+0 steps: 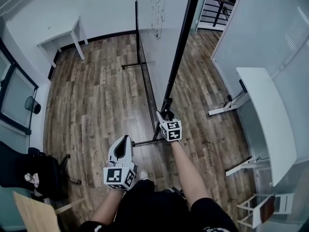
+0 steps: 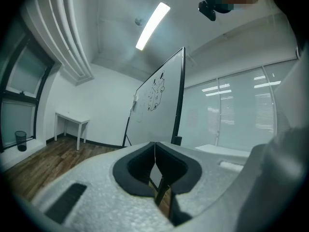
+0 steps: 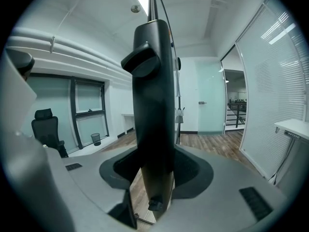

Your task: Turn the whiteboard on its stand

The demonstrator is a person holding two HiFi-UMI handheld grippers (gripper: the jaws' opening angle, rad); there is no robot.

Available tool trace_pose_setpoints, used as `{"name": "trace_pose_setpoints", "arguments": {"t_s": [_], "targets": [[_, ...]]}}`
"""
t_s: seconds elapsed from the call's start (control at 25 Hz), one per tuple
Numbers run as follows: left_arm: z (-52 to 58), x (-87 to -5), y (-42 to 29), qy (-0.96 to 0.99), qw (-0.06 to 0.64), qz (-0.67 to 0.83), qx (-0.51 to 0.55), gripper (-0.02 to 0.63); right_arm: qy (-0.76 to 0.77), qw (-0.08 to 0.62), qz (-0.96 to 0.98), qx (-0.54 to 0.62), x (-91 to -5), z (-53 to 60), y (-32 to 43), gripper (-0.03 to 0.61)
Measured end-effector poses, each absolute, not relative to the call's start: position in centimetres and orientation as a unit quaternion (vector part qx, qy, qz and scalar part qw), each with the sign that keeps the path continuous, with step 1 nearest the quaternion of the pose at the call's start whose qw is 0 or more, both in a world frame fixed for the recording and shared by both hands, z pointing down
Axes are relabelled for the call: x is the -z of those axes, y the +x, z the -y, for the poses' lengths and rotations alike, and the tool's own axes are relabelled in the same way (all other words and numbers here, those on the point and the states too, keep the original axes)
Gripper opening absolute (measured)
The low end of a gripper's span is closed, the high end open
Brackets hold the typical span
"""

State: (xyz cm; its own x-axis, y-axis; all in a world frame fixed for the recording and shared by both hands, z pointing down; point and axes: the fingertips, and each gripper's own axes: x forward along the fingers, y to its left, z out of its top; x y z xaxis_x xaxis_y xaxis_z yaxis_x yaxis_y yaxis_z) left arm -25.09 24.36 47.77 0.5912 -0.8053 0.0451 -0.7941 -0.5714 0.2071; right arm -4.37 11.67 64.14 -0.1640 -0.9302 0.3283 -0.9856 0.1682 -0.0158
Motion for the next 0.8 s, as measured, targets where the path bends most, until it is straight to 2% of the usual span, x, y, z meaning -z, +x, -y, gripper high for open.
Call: {"name": "trace_pose_setpoints", "arguments": {"t_s": [0.8], "targets": [[-42.3,-49.4,-23.3,0.864,0.116,0.49,0.019,0.018,0.623,0.108,0.768,-0.101,-63.5,-29.9,-8.2,0.184]]}}
